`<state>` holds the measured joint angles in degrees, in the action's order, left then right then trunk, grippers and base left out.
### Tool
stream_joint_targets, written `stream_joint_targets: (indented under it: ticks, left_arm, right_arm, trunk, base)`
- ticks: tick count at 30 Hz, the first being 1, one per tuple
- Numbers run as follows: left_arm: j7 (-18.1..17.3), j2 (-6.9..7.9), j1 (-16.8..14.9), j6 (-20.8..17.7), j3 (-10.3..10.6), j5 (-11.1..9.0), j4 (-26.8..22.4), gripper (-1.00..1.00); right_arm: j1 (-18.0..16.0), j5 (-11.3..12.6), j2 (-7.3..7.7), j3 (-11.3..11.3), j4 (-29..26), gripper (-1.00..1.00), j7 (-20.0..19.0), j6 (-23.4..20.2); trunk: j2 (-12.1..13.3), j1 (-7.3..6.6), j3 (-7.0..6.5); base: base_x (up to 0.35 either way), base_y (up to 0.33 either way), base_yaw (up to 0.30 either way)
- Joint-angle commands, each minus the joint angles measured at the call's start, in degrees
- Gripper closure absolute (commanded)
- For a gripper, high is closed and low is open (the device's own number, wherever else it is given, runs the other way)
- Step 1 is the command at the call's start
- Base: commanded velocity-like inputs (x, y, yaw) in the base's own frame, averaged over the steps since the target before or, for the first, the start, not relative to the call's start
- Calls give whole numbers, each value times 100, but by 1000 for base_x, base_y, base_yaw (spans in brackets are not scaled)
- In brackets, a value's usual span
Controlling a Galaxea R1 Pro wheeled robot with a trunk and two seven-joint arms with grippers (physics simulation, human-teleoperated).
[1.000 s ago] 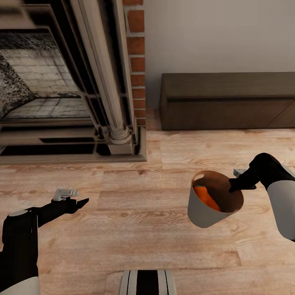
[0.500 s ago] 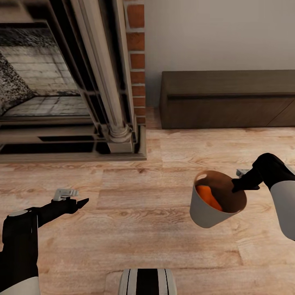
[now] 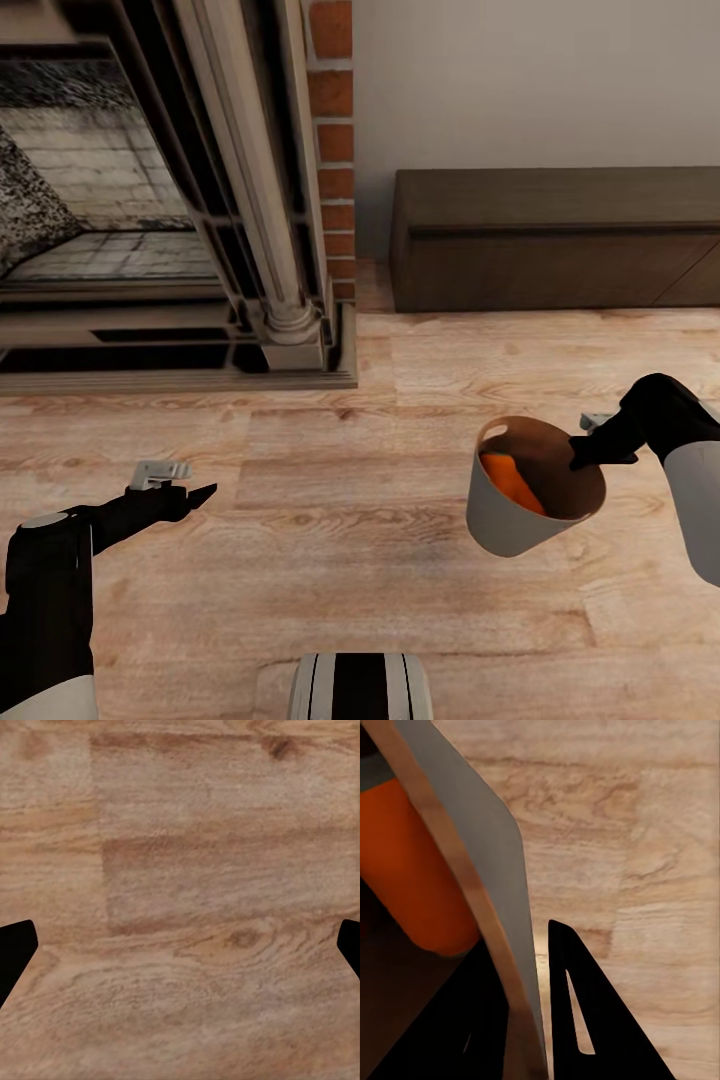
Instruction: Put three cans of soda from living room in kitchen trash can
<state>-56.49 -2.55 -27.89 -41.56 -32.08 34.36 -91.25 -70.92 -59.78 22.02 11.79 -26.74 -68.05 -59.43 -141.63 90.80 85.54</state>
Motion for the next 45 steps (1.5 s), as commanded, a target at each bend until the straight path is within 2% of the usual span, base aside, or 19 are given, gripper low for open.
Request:
stream_joint_targets:
  ticks: [1, 5, 9, 18, 28, 35, 39, 45]
  left_arm:
    - [-1, 0, 1, -1, 0, -1, 1, -100]
    - [-2, -2, 2, 1, 0, -1, -2, -100]
    - [5, -1, 2, 6, 0, 0, 1, -100]
    - [-2, 0, 2, 0, 0, -5, -1, -100]
    - [6, -3, 2, 7, 7, 0, 1, -100]
    - [1, -5, 2, 7, 9, -2, 2, -100]
    - [-2, -8, 2, 7, 9, -1, 1, -100]
    - [1, -9, 2, 8, 9, -6, -2, -100]
  right_arm:
    - [-1, 72, 11, 7, 2, 100, -16, -57]
    - [-1, 72, 32, 7, 2, 100, -16, -57]
    - [-1, 72, 38, 7, 2, 100, -15, -57]
    - [-1, 72, 40, 7, -2, 100, -12, -57]
    - [-1, 65, 40, -1, -6, 100, -7, -57]
    - [-1, 64, 40, -5, -7, 100, -7, -57]
    - [-1, 63, 40, -9, -7, 100, -7, -57]
    - [-1, 63, 97, -17, -15, 100, -7, -57]
  trunk:
    - [0, -1, 0]
    - [-161, 87, 71]
    - [-166, 98, 160]
    - [-166, 98, 160]
    - [-179, 123, 382]
    - [-179, 123, 382]
    - [-185, 134, 470]
    - [-185, 134, 470]
  base:
    - [0, 0, 0]
    - [0, 0, 0]
    - [0, 0, 0]
    - [0, 0, 0]
    - [0, 0, 0]
    - [0, 0, 0]
    - [0, 0, 0]
    - [0, 0, 0]
